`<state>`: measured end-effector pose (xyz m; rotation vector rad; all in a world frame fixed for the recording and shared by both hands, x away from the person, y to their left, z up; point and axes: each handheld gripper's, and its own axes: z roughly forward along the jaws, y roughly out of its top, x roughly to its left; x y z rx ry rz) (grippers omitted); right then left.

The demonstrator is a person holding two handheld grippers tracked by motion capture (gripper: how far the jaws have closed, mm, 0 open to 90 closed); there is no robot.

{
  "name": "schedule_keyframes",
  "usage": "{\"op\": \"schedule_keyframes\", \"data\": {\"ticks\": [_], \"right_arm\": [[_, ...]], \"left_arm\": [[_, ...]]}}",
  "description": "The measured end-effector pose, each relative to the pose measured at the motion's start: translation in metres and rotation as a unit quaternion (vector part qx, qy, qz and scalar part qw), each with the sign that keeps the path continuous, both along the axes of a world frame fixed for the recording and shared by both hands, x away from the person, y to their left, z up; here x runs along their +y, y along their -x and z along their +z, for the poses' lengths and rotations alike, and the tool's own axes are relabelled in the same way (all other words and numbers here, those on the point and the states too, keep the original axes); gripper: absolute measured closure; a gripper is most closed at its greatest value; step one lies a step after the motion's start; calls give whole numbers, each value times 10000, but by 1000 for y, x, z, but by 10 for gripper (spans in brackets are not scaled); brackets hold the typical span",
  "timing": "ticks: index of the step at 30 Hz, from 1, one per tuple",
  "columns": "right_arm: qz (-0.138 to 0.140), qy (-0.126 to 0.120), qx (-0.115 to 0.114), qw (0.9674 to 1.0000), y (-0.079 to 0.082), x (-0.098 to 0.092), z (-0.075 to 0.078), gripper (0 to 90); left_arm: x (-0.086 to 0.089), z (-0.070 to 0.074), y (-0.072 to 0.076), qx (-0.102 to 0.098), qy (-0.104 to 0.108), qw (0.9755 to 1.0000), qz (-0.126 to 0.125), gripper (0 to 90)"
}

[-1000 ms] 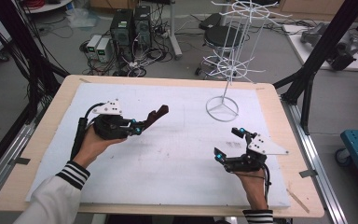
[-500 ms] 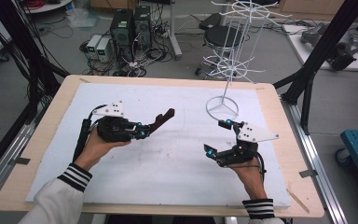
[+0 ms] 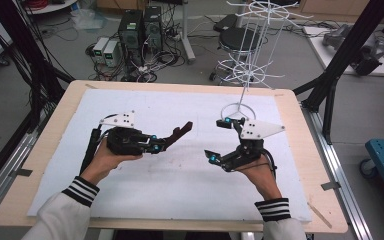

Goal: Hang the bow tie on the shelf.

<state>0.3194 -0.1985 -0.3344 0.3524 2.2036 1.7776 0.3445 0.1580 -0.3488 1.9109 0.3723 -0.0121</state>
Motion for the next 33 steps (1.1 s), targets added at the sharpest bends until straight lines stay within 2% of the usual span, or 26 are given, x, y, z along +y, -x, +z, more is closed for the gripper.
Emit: {"op": "schedule_keyframes", "data": {"ticks": [6, 8, 13, 20, 23, 26, 27, 28, 29, 30, 31, 33], "right_arm": [[177, 168, 56, 9997, -8, 15, 6, 20], [296, 343, 73, 9989, -12, 24, 8, 53], [434, 516, 70, 9977, -16, 33, 9, 56], [474, 526, 81, 9975, -19, 36, 8, 75], [500, 475, 125, 9975, -21, 36, 7, 86], [653, 573, 121, 9961, -22, 37, 7, 225], [653, 573, 121, 9961, -22, 37, 7, 225], [746, 711, 23, 9947, -21, 37, 7, 368], [746, 711, 23, 9947, -21, 37, 7, 368], [770, 794, -100, 9938, -20, 37, 8, 513], [1042, 972, -577, 9881, -17, 35, 11, 808], [1123, 903, -595, 9878, -16, 35, 12, 833]], "left_arm": [[-3, -1, 0, 62, 24, 9999, -107, 795], [-5, -1, 1, 62, 3, 9999, -160, 795], [-7, 1, 2, 38, 21, 9996, -270, 795], [-9, 0, 3, 18, 17, 9992, -399, 794], [-11, -1, 3, 16, -48, 9989, -457, 794], [-12, -2, 4, 7, -76, 9987, -496, 794], [-12, -1, 4, 5, -75, 9988, -493, 794], [-13, -2, 4, 19, -68, 9986, -517, 793], [-13, -2, 4, 20, -63, 9985, -535, 793], [-14, -2, 4, 12, -46, 9987, -507, 793], [-13, -2, 4, 8, -57, 9988, -492, 789], [-12, -1, 3, 13, 27, 9988, -493, 788]]}}
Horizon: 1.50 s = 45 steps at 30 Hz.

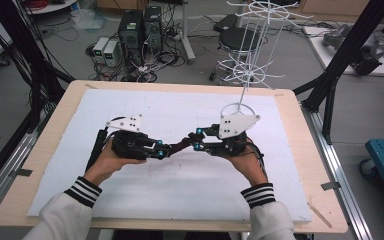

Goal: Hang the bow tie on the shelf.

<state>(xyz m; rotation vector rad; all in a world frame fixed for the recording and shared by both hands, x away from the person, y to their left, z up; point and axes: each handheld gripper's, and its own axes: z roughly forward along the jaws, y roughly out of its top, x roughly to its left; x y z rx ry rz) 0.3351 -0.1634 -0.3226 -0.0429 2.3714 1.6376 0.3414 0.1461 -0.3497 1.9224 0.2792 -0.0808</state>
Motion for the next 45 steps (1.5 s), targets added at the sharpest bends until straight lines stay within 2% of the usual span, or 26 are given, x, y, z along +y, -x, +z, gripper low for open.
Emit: {"op": "schedule_keyframes", "data": {"ticks": [3, 4, 8, 9, 11, 12, 13, 14, 15, 16, 17, 20, 23, 24, 27, 32, 33, 35, 37, 39, 41, 43, 45], "right_arm": [[39, -22, 39, 10000, 0, 0, 1, 845], [21, 24, 153, 9999, 1, 0, 1, 845], [-26, -10, 110, 9999, 0, 0, 2, 845], [-68, 13, 157, 9999, 1, -1, 2, 845], [-107, -11, 115, 9999, 0, -2, 2, 845], [-139, -37, 169, 9998, 1, -3, 2, 844], [-193, -82, 181, 9996, 1, -4, 3, 844], [-193, -82, 181, 9996, 1, -4, 3, 844], [-205, -85, 176, 9996, 1, -5, 3, 844], [-223, -88, 168, 9996, 1, -6, 4, 844], [-244, -92, 158, 9995, 1, -6, 4, 844], [-313, -70, 172, 9993, 2, -9, 5, 844], [-386, -165, 140, 9990, 3, -15, 7, 844], [-386, -165, 140, 9990, 3, -15, 7, 844], [-491, -202, 122, 9985, 3, -21, 9, 843], [-737, -326, 203, 9965, 4, -35, 12, 843], [-800, -359, 174, 9960, 3, -38, 12, 842], [-927, -410, 262, 9945, 4, -44, 13, 842], [-1060, -509, 332, 9925, 4, -50, 14, 840], [-1214, -594, 379, 9901, 4, -57, 15, 838], [-1326, -674, 382, 9881, 3, -63, 16, 838], [-1453, -714, 409, 9860, 3, -69, 17, 838], [-1547, -764, 437, 9840, 3, -74, 18, 838]], "left_arm": [[2, 1, 0, 2, 21, 10000, 50, 780], [2, 1, 0, -1, 18, 10000, 50, 771], [2, 1, 0, -19, 39, 9999, 131, 714], [2, 1, 0, -34, 36, 9999, 160, 663], [2, 1, 1, -163, 55, 9997, 163, 492], [1, 1, 2, -341, 96, 9994, 45, 419], [0, 1, 4, -521, 115, 9986, -27, 259], [-1, 2, 7, -623, 96, 9980, 61, 259], [-3, 3, 8, -673, 74, 9975, 177, 122], [-3, 3, 9, -701, 156, 9972, 194, 33], [-2, 4, 9, -746, 171, 9969, 201, 33], [1, 7, 9, -853, 217, 9945, 559, 17], [9, 9, 9, -905, 186, 9934, 680, 17], [11, 9, 9, -936, 222, 9922, 787, 17], [22, 4, 10, -937, 298, 9904, 974, 17], [42, -8, 13, -965, 245, 9863, 1313, 17], [47, -9, 14, -982, 234, 9855, 1361, 17], [54, -11, 17, -995, 267, 9832, 1508, 17], [61, -13, 20, -972, 298, 9819, 1596, 17], [68, -16, 25, -1116, 252, 9792, 1678, 17], [74, -17, 28, -1096, 296, 9789, 1700, 17], [80, -20, 31, -1197, 353, 9758, 1798, 17], [87, -24, 34, -1186, 371, 9745, 1867, 17]]}}
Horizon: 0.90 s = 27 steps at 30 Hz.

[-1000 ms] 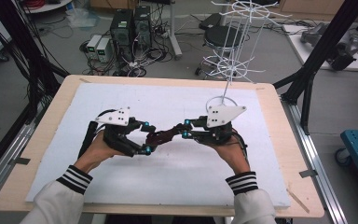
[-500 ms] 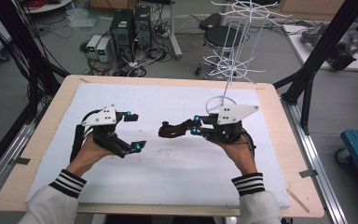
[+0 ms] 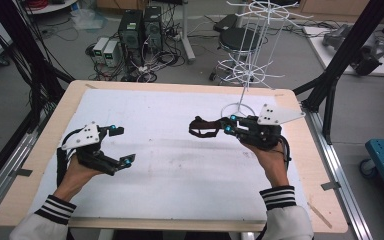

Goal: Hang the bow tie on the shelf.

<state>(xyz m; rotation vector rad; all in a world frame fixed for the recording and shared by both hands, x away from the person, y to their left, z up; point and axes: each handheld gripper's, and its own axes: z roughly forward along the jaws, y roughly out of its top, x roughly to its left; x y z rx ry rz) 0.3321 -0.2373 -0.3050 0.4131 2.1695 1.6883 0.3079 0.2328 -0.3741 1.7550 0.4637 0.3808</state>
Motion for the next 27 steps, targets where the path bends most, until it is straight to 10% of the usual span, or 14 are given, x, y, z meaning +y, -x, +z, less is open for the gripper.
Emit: {"op": "schedule_keyframes", "data": {"ticks": [27], "right_arm": [[-1186, -14, 181, 9928, -21, -52, 28, 837]], "left_arm": [[56, -44, 38, -351, 550, 9938, 895, 17]]}}
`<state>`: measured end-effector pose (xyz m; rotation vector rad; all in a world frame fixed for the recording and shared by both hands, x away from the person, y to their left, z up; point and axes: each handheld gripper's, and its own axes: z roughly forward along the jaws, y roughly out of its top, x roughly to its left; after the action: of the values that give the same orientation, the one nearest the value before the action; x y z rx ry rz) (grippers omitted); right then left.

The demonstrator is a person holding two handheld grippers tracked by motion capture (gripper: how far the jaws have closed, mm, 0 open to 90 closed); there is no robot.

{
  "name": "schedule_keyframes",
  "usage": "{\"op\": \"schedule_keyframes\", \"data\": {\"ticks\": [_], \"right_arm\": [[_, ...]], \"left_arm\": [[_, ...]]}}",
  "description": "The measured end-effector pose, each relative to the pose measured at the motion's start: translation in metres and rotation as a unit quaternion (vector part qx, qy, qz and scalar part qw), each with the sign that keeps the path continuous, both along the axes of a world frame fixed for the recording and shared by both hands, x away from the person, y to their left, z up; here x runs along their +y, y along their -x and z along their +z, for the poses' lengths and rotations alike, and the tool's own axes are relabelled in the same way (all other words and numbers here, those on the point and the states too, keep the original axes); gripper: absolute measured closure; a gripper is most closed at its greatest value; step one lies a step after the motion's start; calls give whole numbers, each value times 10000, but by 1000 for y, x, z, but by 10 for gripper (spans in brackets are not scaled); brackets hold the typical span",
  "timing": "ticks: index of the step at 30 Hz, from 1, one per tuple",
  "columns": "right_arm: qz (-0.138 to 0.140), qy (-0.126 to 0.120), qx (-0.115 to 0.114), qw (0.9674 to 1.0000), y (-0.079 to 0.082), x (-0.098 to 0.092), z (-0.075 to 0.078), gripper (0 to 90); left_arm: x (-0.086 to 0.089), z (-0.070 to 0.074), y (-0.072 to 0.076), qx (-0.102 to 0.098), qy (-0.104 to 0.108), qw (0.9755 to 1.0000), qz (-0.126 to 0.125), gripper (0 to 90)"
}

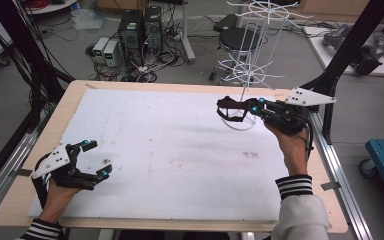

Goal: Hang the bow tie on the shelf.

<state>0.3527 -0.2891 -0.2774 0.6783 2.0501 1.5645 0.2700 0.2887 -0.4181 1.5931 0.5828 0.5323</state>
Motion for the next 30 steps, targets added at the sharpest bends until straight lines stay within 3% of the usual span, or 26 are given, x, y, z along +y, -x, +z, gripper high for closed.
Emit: {"op": "schedule_keyframes", "data": {"ticks": [8, 12, 14, 18, 23, 30], "right_arm": [[-172, 28, 32, 9998, -8, -4, 8, 835], [-131, -22, 35, 9999, -12, -3, 12, 834], [-188, 124, 56, 9997, -14, -1, 16, 834], [-257, 201, 80, 9994, -20, -1, 21, 834], [-388, 377, 123, 9985, -25, -4, 25, 833], [-524, 550, 196, 9969, -33, -6, 28, 830]], "left_arm": [[4, -9, 4, -86, 89, 9998, 138, 17], [5, -13, 5, -97, 80, 9997, 196, 17], [5, -15, 5, -68, 94, 9997, 220, 17], [4, -17, 5, -65, 58, 9996, 250, 17], [3, -19, 4, -142, 174, 9993, 285, 17], [3, -23, 4, -77, 144, 9994, 293, 17]]}}
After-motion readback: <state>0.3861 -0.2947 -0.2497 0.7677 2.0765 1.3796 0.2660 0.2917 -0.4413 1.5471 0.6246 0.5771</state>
